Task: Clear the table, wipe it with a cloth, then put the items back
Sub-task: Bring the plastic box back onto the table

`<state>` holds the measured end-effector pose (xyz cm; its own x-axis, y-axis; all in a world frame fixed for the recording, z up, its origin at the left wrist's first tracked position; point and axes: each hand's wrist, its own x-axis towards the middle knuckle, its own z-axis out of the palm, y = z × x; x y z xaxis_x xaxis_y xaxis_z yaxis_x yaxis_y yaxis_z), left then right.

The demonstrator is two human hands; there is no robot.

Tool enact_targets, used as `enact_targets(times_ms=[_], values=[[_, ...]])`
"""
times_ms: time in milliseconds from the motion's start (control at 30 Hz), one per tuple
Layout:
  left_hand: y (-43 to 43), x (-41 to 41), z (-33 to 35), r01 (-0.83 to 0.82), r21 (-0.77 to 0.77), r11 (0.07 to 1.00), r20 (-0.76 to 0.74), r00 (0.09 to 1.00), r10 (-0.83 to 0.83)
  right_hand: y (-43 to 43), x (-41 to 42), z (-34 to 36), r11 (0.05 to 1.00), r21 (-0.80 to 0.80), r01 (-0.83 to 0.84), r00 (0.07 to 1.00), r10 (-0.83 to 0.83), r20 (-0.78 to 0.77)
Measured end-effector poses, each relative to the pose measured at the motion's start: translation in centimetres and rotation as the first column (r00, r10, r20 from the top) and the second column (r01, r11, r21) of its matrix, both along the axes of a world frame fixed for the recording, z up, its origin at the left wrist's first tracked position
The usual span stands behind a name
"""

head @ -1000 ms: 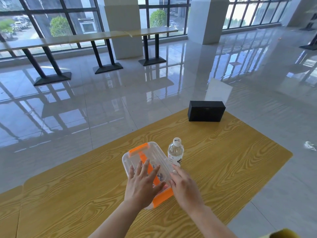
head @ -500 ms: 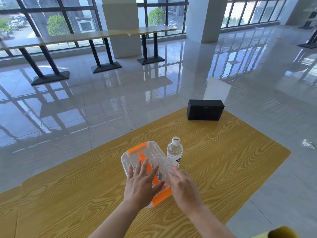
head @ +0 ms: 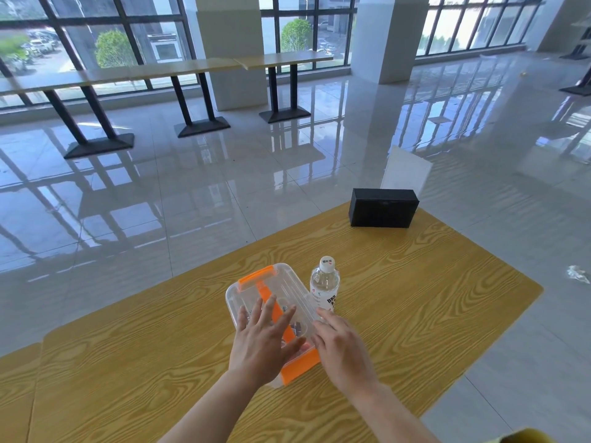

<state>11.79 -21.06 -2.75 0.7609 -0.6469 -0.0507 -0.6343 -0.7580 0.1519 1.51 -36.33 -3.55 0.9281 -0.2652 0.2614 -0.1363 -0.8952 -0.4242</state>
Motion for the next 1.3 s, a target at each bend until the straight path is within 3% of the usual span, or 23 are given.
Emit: enact_targets(times_ms=[100,500,900,1300], values=[[0.1,0.0,0.5,-0.016,-0.062,0.998,0.02,1.0,0.017,-0.3,-0.2,0.5,0.999,0.042,-0.009,1.0,0.009,0.012],[0.4,-1.1,3.8,-0.018,-0.063,0.998,0.014,1.0,0.018,-0.7,-0.2,4.2,1.0,0.014,-0.028,0.999,0.028,-0.044],[0.4,-1.8,7.5,0.085,-0.158,0.984,0.012,0.996,-0.084,0.1,-0.5,9.3,0.996,-0.007,0.092,0.989,-0.092,-0.116],[-7.1,-6.2,8.3,0.234,-0.318,0.919,0.036,0.971,-0.235,-8.1,-3.5,11.3,0.987,-0.054,0.149,0.982,-0.154,-0.113]])
